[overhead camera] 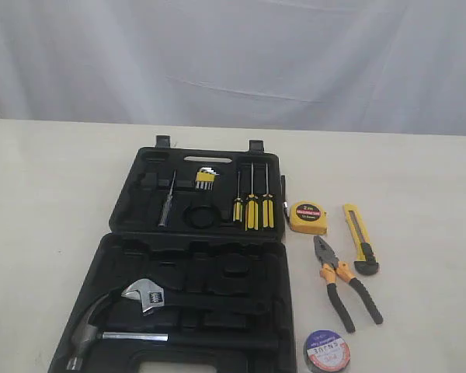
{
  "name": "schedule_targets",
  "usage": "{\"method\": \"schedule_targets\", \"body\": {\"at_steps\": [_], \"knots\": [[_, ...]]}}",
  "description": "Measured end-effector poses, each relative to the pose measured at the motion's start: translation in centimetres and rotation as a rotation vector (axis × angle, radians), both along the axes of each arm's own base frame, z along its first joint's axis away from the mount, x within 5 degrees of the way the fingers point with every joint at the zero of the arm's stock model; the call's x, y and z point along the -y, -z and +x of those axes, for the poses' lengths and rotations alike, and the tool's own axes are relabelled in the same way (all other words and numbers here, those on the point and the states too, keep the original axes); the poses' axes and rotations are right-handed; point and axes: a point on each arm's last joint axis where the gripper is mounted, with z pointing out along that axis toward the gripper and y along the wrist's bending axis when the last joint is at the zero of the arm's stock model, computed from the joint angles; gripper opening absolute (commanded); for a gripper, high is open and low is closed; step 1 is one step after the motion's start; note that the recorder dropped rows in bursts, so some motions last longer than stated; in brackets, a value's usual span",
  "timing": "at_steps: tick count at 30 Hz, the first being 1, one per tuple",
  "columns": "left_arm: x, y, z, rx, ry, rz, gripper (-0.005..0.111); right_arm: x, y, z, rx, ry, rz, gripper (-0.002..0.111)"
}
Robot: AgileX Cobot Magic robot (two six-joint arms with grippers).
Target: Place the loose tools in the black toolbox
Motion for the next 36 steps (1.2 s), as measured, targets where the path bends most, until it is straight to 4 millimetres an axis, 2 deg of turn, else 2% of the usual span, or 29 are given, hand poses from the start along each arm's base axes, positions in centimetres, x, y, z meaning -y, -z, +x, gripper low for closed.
{"method": "schedule_targets", "body": {"at_steps": [25, 36], "knots": [[0.0, 0.0, 0.0, 0.0, 0.0, 0.0, 0.0, 0.0, 0.0, 0.0, 0.0, 0.0, 0.0, -0.001], [0.0, 0.0, 0.0, 0.0, 0.0, 0.0, 0.0, 0.17, -0.8, 0.14, 0.089, 0.018, -0.011, -0.001]]}}
